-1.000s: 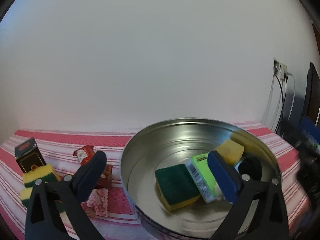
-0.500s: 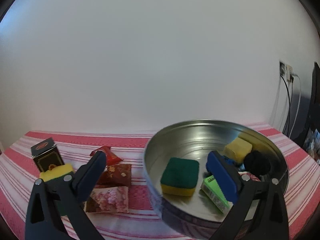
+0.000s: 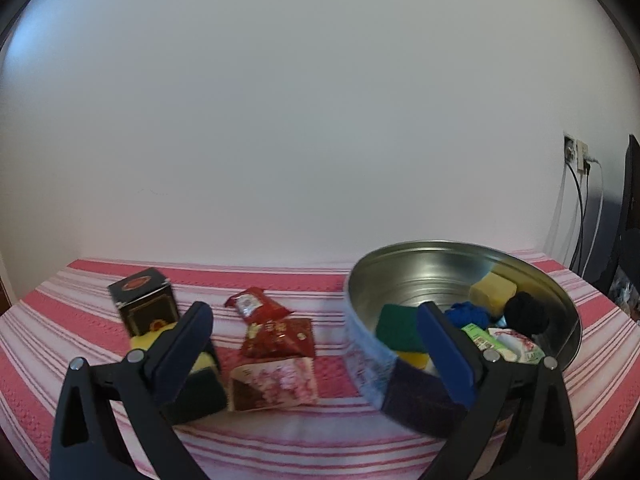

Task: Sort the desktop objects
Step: 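Withdraw both tools from the tin toward the black box and sponges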

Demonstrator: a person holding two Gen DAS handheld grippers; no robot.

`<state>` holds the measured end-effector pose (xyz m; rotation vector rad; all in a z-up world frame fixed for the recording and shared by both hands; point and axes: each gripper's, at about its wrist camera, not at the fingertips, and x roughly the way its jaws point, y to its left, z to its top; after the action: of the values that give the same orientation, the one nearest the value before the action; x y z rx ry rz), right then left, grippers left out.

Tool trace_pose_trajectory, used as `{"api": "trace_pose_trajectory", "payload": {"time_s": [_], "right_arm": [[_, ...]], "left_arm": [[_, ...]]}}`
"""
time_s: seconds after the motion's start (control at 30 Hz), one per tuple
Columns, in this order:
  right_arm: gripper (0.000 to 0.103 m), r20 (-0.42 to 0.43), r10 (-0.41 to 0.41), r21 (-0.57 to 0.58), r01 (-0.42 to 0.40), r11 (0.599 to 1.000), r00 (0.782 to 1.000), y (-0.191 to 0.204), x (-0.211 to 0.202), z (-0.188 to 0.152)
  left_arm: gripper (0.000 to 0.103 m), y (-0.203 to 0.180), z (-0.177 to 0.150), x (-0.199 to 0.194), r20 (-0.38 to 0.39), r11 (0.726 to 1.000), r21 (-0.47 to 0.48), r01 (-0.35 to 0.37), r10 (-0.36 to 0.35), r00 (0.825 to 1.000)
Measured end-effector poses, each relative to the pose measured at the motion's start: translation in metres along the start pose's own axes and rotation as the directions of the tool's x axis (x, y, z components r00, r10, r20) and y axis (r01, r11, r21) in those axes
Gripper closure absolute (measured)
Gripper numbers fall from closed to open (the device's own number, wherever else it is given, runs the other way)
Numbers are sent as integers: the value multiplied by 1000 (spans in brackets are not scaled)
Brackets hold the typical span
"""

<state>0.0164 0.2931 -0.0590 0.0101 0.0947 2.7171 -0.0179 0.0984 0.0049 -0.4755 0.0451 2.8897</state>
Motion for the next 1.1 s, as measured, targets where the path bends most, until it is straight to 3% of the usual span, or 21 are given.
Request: {"api": "trace_pose_trajectory", "payload": {"time_s": [0.4,0.63,0.8,0.97,1.1], "right_arm": [[2,-62,114,-3,-114,993,992,48,-6,-8],[2,-129,204,-22,-208,978,970,83,-4,-14],[2,-192,263,-66,-280,958,945,110,-1,-20],[2,-288,325,-83,-361,929,901,132,7,-29],[2,-315,363,-70,-403,912,877,145,12,-31]], "left_arm": [[1,68,0,-1,-13,993,-37,-113,112,994],[1,108,1,0,-18,984,-55,-168,168,986],[1,140,3,4,-26,971,-68,-227,226,974],[1,174,4,12,-40,947,-89,-307,305,952],[1,200,5,18,-57,932,-106,-347,342,938]]}}
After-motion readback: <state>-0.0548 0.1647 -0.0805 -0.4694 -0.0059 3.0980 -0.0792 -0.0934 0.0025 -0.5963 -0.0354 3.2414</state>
